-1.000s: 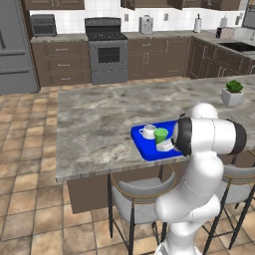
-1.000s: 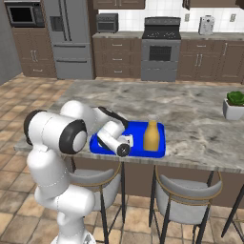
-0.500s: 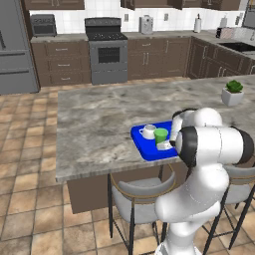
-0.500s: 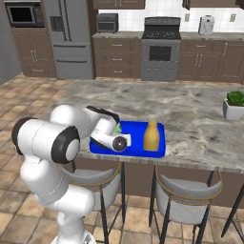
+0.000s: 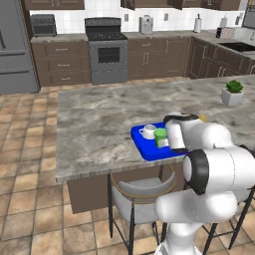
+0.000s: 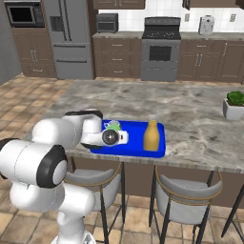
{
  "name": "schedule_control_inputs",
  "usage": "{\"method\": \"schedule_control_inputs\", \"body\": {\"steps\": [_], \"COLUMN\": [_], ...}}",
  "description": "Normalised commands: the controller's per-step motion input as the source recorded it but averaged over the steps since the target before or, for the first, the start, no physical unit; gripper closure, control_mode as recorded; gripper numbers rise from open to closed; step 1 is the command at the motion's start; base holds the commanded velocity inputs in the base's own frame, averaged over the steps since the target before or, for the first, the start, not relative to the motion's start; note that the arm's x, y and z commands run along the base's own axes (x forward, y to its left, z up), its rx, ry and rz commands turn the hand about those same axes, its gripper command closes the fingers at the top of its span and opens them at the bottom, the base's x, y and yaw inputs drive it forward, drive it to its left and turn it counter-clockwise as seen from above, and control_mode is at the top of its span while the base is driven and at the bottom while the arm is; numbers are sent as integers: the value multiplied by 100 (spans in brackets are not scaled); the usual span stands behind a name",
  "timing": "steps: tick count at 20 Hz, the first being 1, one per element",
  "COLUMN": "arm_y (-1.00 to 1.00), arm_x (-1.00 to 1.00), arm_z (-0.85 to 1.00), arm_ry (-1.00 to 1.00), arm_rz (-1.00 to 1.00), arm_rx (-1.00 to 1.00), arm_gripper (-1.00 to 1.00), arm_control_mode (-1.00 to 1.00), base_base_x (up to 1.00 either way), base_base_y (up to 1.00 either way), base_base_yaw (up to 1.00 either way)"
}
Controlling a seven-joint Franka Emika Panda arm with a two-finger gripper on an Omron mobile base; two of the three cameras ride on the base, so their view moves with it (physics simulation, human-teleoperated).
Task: There is a tray on the dining counter. Grab the cup, mug, and pitcher and place them on the tray. The pitcher may be placed next to the tray if it cannot fit the tray.
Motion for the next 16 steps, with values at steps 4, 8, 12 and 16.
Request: {"method": "schedule_control_inputs", "body": {"steps": [4,8,12,16], "arm_y": [0,0,0,0], "arm_x": [-40,-43,-46,-41], "arm_z": [42,43,44,48], "arm_ry": [0,0,0,0], "arm_rz": [-11,-12,-11,-10], "arm_rx": [-12,-14,-17,-14], "arm_gripper": [-100,-100,-100,-100], "arm_control_mode": [-100,-100,-100,-100], "base_base_x": [0,0,0,0], "base_base_y": [0,0,0,0], "base_base_yaw": [0,0,0,0]}}
